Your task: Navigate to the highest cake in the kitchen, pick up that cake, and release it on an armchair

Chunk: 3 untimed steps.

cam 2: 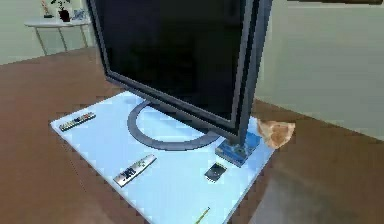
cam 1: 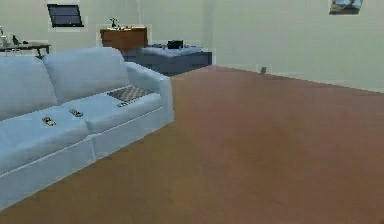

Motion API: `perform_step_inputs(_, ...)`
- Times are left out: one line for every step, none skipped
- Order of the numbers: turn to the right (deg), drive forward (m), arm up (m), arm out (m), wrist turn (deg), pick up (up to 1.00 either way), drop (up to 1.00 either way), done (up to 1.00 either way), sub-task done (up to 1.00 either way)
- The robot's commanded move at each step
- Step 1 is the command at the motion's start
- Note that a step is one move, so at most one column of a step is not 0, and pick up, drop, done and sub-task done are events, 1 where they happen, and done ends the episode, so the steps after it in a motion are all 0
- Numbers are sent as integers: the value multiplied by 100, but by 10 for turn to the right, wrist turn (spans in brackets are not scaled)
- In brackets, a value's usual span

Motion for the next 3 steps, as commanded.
perform_step_inputs(0,100,0,0,0,0,0,0,0)
perform_step_inputs(0,100,0,0,0,0,0,0,0)
perform_step_inputs(0,100,0,0,0,0,0,0,0)
